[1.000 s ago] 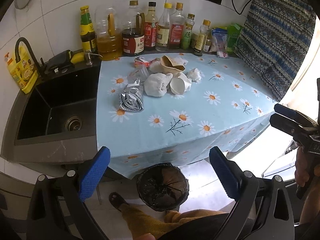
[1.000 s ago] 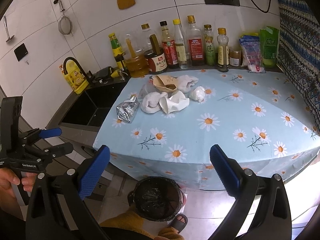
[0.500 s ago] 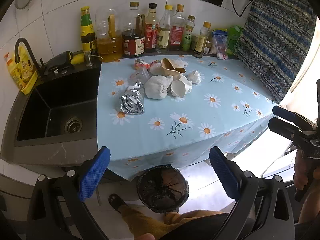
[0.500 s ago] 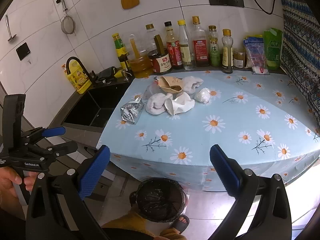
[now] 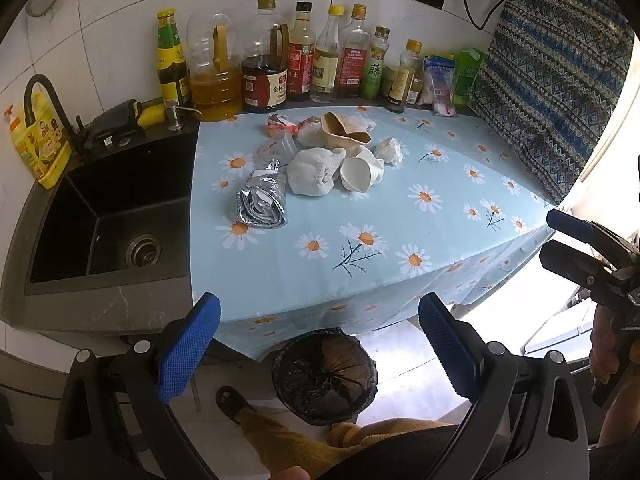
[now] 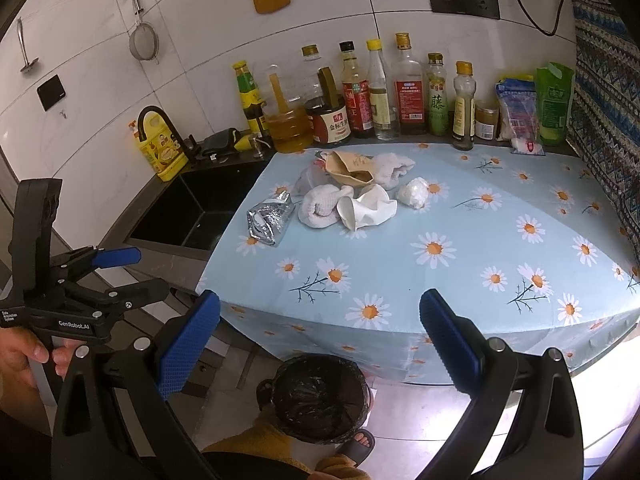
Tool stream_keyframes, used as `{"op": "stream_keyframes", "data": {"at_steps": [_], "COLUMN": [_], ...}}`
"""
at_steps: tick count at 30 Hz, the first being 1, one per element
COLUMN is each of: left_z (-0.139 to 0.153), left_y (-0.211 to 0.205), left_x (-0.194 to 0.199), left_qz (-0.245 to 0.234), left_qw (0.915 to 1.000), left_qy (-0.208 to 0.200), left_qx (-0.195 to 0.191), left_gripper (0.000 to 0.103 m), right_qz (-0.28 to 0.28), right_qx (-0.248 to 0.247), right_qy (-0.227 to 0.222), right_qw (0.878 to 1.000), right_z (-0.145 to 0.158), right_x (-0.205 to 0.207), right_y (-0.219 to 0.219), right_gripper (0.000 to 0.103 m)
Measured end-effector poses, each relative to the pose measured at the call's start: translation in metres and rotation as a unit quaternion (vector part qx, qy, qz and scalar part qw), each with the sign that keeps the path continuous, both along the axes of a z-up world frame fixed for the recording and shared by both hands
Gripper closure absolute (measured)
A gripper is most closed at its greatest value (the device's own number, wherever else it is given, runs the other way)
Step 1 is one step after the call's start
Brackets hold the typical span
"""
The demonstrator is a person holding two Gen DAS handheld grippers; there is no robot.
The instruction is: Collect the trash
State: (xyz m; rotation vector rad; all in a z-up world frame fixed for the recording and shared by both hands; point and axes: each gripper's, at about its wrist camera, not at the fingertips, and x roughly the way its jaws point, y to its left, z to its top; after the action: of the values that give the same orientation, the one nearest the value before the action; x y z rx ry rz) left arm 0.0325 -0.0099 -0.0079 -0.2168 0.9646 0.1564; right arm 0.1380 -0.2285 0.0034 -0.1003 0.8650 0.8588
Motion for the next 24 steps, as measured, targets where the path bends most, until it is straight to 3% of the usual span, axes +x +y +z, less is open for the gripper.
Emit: {"op": "stream_keyframes", "data": {"at_steps": [24], "left_z": [-0.004], "left_y": [0.005], "left_x": [0.011], "left_qz": [0.004], "left_qw": [0.9999], "left_qy": [0.009], "left_qx": [0.002], "left_gripper": [0.007], "right_qz": [-0.002], "right_qx": [0.002], "right_qy": [0.009], "right_qw": [1.0], "right_z": [-0.004], "right_x": [0.012], "right_y": [0.004], "right_gripper": [0.004]}}
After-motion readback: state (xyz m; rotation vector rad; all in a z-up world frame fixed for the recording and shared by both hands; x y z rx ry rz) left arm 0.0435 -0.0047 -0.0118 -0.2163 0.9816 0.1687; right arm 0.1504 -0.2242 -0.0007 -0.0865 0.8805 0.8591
